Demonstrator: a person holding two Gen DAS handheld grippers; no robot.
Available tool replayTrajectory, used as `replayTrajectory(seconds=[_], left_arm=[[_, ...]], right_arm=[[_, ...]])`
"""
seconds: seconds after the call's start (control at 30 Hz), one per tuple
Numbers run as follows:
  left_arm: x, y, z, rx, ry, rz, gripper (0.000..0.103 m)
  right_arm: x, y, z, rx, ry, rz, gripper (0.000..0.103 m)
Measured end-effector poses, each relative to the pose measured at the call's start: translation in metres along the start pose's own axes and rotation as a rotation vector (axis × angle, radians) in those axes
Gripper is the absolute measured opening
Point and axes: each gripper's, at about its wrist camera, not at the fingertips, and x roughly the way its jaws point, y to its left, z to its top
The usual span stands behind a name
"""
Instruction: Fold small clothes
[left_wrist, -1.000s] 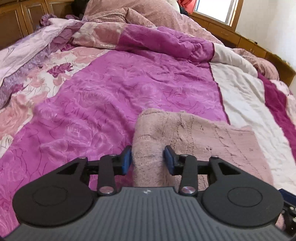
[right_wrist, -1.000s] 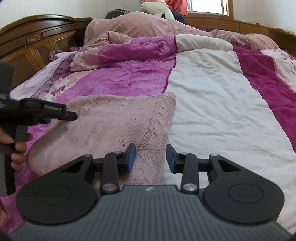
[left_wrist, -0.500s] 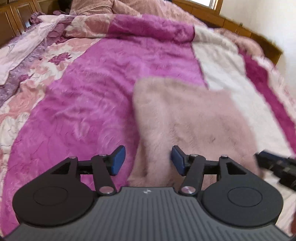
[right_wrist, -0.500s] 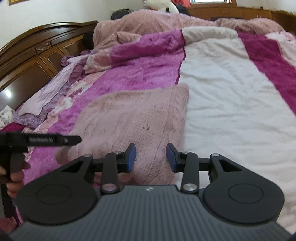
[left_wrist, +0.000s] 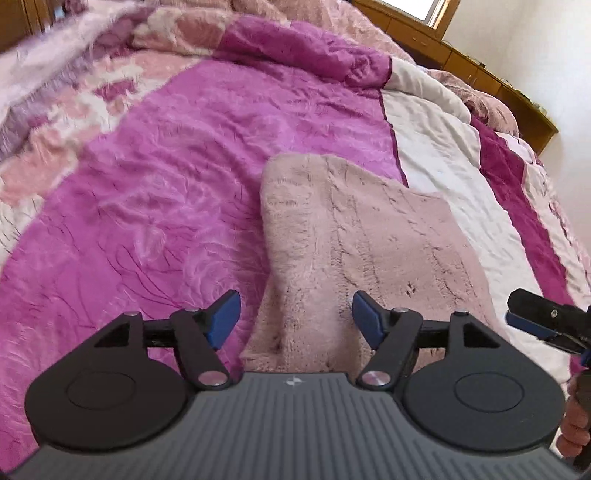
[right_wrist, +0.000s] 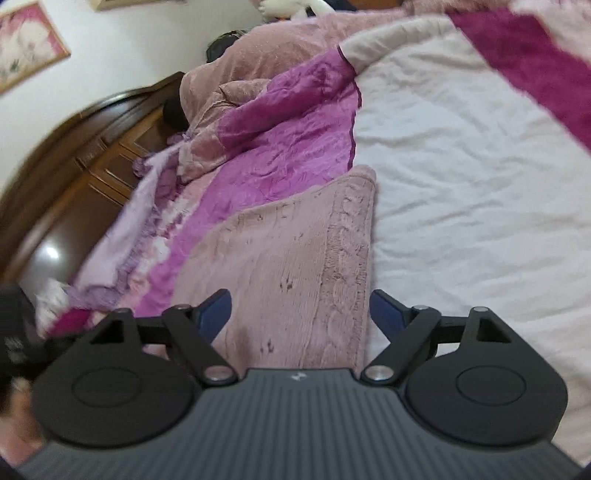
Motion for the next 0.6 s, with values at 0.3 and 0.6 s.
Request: replayTrajectory(seconds=[0.3,0.6], left_arm=[[0.029,0.017,0.005,-0.09,0.022,-0.052,0.079],[0.061,0.027,0.005,-0.266,0.03,-0.292,0.076]], right_arm=[[0.042,-0.024,0.0,0.095,0.128,0.047,0.084],[0.072,-0.025,0.01,0.141,0.163,0.118,0.071]])
